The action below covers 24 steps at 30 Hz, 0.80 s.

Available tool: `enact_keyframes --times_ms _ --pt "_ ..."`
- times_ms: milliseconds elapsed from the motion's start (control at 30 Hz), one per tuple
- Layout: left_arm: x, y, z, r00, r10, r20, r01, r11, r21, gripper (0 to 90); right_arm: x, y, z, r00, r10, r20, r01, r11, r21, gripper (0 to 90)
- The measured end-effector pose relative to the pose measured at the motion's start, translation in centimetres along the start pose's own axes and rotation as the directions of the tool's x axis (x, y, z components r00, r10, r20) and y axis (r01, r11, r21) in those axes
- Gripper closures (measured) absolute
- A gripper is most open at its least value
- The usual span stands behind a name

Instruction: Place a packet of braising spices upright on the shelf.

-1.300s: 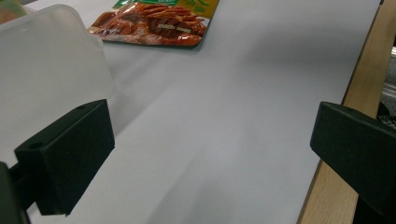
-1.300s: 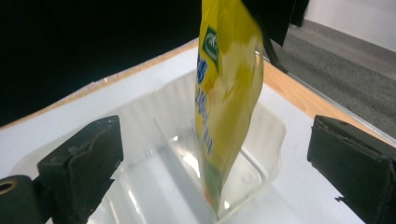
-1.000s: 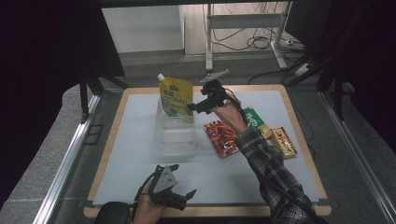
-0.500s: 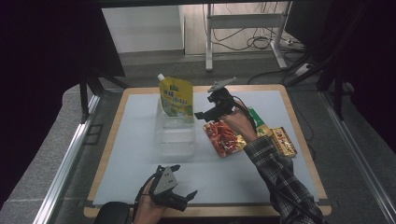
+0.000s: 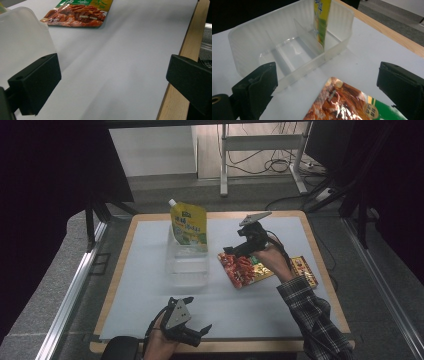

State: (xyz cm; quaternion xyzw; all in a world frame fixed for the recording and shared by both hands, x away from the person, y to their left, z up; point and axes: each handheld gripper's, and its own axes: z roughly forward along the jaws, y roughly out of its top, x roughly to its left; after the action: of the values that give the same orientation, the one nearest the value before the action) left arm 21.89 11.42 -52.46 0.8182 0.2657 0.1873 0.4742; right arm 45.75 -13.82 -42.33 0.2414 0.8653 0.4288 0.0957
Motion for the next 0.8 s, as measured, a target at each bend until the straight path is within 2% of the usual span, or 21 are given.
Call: enact_keyframes --times_ms 267,467,600,800 --pt "0.0 0.0 0.1 1.0000 0.005 0.000 -0.005 1.0000 0.005 0.0 -0.5 -1.7 -1.4 0.9995 0.016 0.026 -0.016 1.000 0.017 3.4" --pt "-0.1 -0.1 0.1 1.0000 0.008 0.001 -0.008 1.0000 0.004 0.0 -0.5 -2.9 -1.9 0.9991 0.024 0.036 -0.024 1.000 0.012 3.4" --pt "-0.1 -0.1 0.2 1.0000 0.008 0.004 -0.008 1.0000 0.005 0.0 -0.5 -3.8 -2.1 0.9978 0.029 0.059 -0.030 0.999 0.020 3.4" --pt "-0.1 0.0 0.1 0.9998 0.022 0.001 -0.022 0.9997 0.012 0.0 -0.8 -4.5 -2.5 0.9974 0.052 0.051 -0.052 0.999 0.008 3.4"
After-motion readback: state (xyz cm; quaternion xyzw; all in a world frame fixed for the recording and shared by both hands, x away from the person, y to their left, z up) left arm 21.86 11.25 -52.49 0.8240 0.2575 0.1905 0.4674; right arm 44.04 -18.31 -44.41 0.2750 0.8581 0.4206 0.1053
